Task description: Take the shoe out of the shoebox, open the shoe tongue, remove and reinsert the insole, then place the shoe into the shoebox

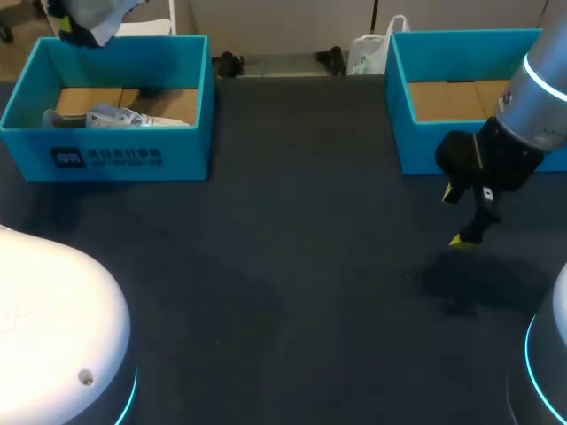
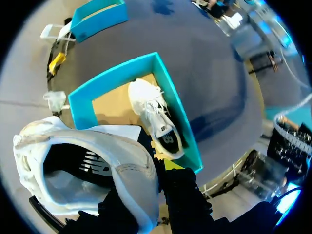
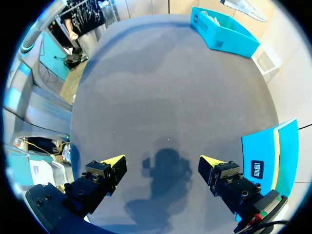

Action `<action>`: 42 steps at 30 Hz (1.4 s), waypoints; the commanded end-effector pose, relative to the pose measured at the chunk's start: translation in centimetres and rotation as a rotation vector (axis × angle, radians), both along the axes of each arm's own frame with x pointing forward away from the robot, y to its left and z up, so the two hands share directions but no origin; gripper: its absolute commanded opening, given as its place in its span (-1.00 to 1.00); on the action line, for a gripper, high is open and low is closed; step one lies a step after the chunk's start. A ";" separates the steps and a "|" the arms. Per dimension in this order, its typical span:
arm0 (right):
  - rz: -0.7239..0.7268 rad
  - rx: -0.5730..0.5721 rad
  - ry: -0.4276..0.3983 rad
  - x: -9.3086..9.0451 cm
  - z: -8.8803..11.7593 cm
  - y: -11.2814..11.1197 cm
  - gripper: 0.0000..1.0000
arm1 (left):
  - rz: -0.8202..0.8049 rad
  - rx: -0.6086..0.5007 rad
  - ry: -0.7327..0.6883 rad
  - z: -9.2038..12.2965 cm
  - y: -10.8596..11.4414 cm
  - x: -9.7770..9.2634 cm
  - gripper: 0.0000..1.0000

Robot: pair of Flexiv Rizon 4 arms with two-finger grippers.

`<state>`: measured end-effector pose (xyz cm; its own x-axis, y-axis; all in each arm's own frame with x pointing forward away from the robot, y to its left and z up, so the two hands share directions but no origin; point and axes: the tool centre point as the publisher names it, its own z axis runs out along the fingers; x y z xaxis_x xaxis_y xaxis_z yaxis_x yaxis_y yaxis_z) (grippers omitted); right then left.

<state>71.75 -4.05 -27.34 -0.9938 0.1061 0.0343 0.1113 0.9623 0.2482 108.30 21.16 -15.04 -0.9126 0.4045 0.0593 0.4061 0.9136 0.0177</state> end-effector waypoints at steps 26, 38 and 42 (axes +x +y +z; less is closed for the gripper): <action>-0.001 -0.002 0.000 0.0 0.0 0.0 1.00 | -0.505 0.068 -0.100 0.9 4.0 1.3 -1.00; -0.001 -0.002 0.000 0.0 0.0 0.0 1.00 | -0.803 0.083 -0.121 -0.4 5.5 3.5 -1.00; -0.001 -0.002 0.000 0.0 0.0 0.0 1.00 | -0.843 0.096 -0.116 -0.4 6.0 4.0 -1.00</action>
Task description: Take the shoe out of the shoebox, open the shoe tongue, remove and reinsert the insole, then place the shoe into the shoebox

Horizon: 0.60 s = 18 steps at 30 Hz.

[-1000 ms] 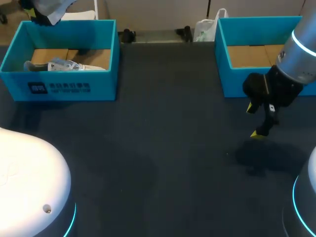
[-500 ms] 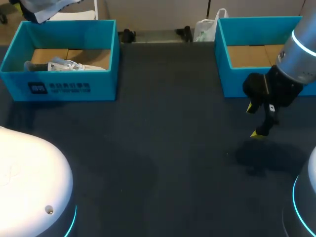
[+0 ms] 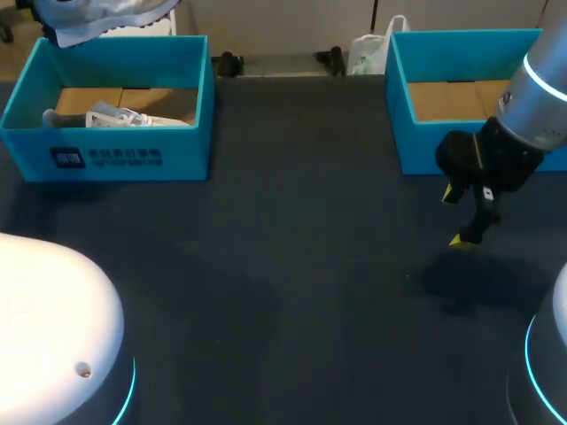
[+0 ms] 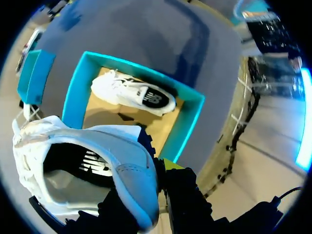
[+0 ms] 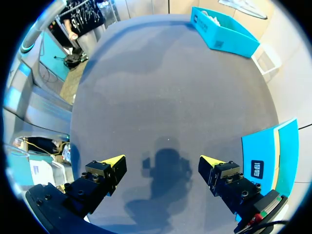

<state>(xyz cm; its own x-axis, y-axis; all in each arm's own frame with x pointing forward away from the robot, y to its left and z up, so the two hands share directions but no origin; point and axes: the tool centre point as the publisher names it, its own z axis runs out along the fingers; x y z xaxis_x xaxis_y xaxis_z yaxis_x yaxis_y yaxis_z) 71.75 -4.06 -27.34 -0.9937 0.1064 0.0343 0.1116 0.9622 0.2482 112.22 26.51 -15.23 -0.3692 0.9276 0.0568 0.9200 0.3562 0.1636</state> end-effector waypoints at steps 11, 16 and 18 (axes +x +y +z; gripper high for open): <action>-0.001 -0.002 0.000 0.0 0.0 0.0 1.00 | -0.113 -0.003 0.006 -0.8 0.5 0.7 -1.00; -0.001 -0.002 0.000 0.0 0.0 0.0 1.00 | -0.189 0.031 0.032 -2.5 1.1 2.0 -1.00; -0.001 -0.002 0.000 0.0 0.0 0.0 1.00 | -0.197 0.042 0.025 -2.6 1.5 2.2 -1.00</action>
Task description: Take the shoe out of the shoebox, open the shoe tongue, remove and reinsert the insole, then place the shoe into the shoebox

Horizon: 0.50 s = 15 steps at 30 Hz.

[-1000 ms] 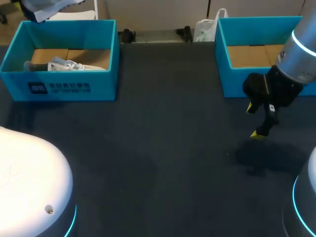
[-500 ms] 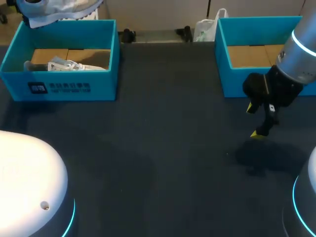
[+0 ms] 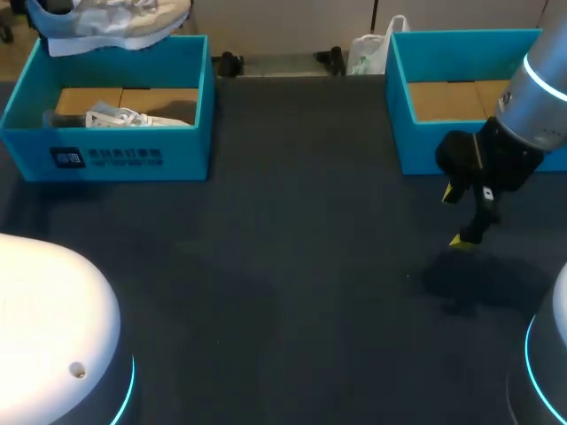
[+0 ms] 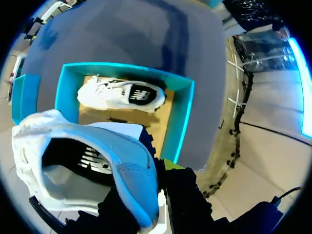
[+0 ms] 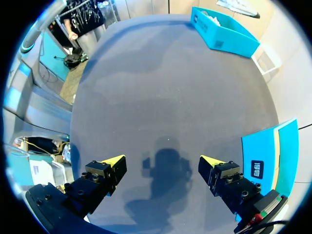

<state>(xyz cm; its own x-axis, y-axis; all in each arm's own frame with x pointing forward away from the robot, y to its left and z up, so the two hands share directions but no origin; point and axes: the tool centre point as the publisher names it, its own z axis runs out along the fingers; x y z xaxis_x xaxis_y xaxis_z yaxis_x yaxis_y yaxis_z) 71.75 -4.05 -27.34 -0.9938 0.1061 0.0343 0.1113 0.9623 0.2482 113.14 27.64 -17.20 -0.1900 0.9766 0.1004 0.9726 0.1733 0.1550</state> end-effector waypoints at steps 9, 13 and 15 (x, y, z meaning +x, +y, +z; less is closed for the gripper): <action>-0.001 -0.002 0.000 0.0 0.0 0.0 1.00 | -0.018 -0.021 0.009 0.0 1.0 1.5 -1.00; -0.001 -0.002 0.000 0.0 0.0 0.0 1.00 | -0.025 -0.025 0.027 -0.3 0.7 1.7 -1.00; -0.001 -0.002 0.000 0.0 0.0 0.0 1.00 | -0.030 -0.015 0.022 -0.9 0.3 2.0 -1.00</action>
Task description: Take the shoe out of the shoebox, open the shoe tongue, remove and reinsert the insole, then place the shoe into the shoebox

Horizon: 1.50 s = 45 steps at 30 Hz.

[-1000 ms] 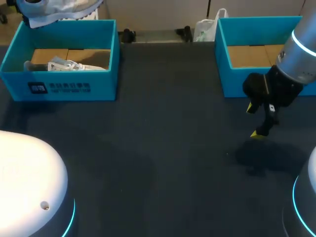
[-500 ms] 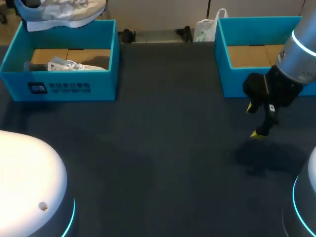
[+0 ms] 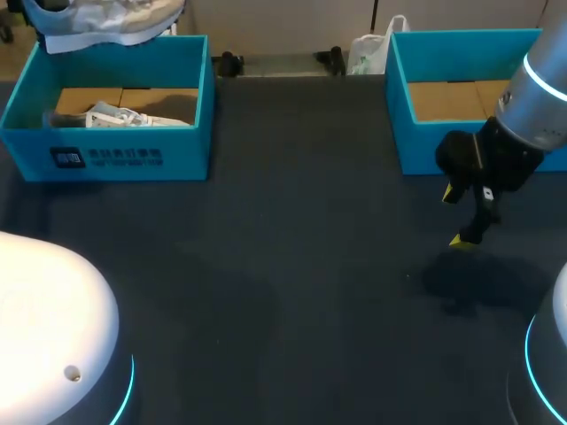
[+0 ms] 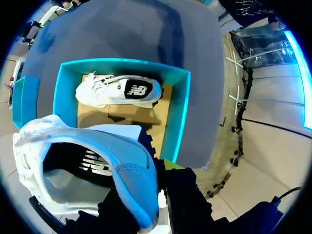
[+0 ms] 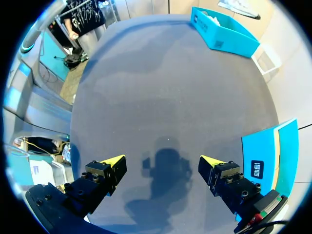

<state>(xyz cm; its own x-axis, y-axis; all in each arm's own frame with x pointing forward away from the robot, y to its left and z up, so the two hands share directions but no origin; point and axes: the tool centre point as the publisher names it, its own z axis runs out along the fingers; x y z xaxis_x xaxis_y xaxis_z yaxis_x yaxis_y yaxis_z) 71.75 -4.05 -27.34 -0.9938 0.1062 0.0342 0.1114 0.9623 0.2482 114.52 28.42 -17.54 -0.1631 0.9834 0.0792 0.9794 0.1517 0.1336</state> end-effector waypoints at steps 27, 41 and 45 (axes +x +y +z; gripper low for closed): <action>-0.001 -0.002 0.000 0.0 0.0 0.0 1.00 | -0.097 0.097 0.074 -6.5 1.0 1.2 -1.00; -0.001 -0.002 0.000 0.0 0.0 0.0 1.00 | -0.103 0.096 0.080 -7.0 1.3 1.3 -1.00; -0.001 -0.002 0.000 0.0 0.0 0.0 1.00 | -0.097 0.095 0.091 -7.4 2.0 1.3 -1.00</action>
<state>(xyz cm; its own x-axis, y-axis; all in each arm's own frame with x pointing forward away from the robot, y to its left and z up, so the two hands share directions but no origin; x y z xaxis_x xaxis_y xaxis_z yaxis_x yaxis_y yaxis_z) 71.75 -4.05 -27.34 -0.9938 0.1061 0.0343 0.1113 0.9623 0.2482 115.59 30.03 -24.82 -0.0586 0.9805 0.1876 0.9972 0.0488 0.0563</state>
